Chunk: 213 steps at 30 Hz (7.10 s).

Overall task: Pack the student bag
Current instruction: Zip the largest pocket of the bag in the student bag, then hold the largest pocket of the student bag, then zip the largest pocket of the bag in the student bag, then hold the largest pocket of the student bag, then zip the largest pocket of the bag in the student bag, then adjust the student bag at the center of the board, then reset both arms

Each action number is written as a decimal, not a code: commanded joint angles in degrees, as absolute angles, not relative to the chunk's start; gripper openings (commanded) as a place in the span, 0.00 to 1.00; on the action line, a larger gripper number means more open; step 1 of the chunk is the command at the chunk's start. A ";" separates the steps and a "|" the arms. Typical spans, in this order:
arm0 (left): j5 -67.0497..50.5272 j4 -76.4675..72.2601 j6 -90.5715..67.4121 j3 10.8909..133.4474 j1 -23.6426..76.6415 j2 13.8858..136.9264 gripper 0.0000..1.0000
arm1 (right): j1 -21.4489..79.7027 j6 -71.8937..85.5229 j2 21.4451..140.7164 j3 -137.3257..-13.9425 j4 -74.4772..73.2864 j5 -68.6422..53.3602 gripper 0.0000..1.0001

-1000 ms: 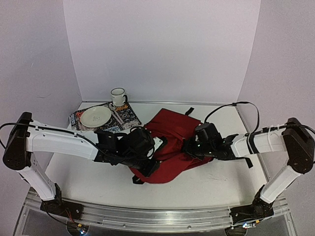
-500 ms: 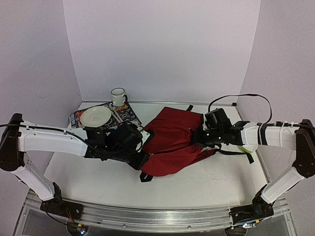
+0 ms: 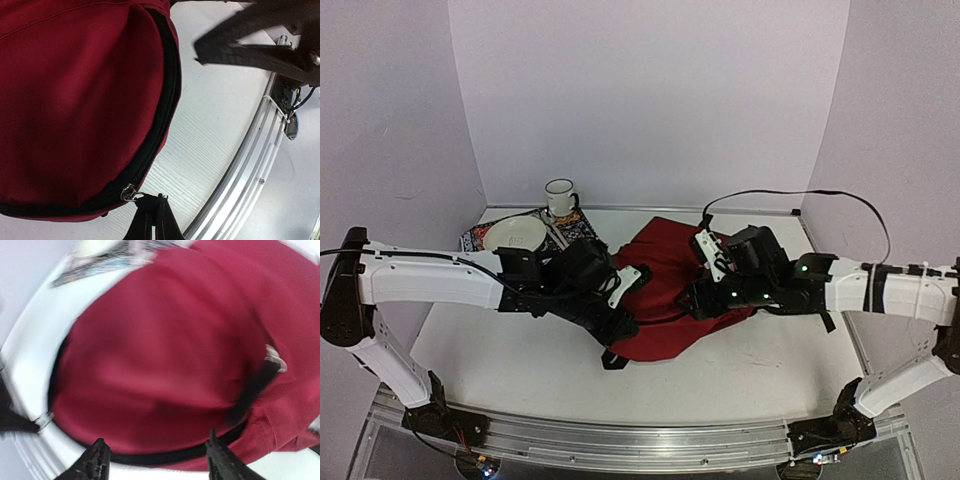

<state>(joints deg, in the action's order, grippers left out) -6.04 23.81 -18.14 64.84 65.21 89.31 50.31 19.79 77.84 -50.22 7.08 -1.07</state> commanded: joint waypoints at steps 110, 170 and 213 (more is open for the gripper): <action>-25.16 22.70 -14.96 72.20 57.23 88.81 0.00 | 64.25 -7.15 73.90 -43.85 19.16 4.32 0.00; 0.67 19.38 -16.83 70.34 25.07 88.23 0.79 | 49.15 8.20 91.28 -71.18 4.57 20.54 0.98; 16.84 17.89 -12.74 41.85 11.03 17.81 1.00 | 32.17 6.75 15.67 -32.47 -8.80 41.28 0.98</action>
